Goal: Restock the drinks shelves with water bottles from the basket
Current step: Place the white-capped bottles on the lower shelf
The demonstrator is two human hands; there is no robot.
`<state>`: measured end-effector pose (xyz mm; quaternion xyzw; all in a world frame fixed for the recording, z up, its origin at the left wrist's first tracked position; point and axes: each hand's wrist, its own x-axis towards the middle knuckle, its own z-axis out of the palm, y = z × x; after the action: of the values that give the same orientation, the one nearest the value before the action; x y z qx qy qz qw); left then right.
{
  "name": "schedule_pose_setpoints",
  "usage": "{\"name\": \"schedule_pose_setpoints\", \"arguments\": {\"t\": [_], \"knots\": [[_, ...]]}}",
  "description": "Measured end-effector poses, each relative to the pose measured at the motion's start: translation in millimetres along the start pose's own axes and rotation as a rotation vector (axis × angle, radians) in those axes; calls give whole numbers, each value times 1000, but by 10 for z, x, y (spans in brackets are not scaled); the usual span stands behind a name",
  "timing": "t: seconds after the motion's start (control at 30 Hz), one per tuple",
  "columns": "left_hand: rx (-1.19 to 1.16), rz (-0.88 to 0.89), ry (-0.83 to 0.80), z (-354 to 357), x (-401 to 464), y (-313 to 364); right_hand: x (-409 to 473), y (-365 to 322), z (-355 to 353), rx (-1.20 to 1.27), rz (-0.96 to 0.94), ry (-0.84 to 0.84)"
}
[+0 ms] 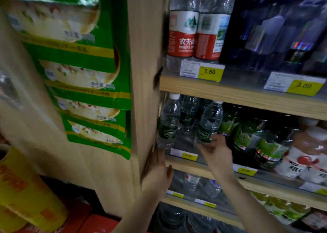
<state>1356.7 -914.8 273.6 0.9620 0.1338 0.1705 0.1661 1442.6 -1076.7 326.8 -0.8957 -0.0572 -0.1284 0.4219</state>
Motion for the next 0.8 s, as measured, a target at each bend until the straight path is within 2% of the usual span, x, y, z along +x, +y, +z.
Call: {"name": "schedule_pose_setpoints", "arguments": {"t": [0.07, 0.13, 0.37, 0.5, 0.8], "knots": [[88, 45, 60, 92, 57, 86, 68, 248, -136, -60, 84, 2], [113, 61, 49, 219, 103, 133, 190, 360, -112, -119, 138, -55], [71, 90, 109, 603, 176, -30, 483, 290, 229, -280, 42, 25], [30, 116, 143, 697, 207, -83, 554, 276, 365, -398, 33, 8], [29, 152, 178, 751, 216, -169, 626, 315, 458, -394, 59, -23]]}}
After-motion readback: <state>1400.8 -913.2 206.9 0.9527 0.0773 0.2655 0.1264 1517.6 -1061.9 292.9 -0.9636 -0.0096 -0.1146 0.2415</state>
